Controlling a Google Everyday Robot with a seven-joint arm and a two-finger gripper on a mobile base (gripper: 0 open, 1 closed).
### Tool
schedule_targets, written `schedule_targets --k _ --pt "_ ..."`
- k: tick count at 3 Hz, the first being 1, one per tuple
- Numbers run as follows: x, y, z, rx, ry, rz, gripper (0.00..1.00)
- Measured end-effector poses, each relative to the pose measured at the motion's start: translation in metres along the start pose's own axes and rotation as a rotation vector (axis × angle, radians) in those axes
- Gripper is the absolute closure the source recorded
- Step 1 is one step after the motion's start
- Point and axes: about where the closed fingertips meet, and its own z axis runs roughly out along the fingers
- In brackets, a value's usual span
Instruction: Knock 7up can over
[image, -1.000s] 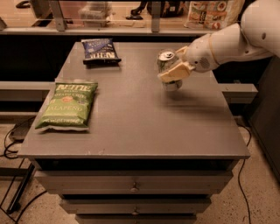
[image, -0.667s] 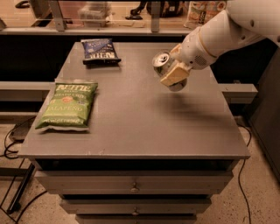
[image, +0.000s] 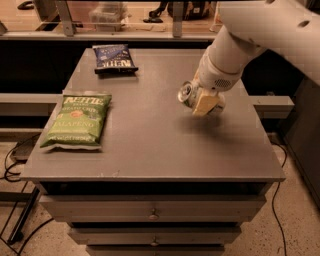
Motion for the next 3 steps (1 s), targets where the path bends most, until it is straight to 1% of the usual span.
schedule_targets --k 1,2,3 --pt "0.013 0.011 0.014 -0.038 0.088 -0.015 0.5" --pt "0.013 0.022 0.02 -0.077 0.088 -0.007 0.19" --pt "0.005 0.028 0.019 -0.094 0.063 -0.007 0.0"
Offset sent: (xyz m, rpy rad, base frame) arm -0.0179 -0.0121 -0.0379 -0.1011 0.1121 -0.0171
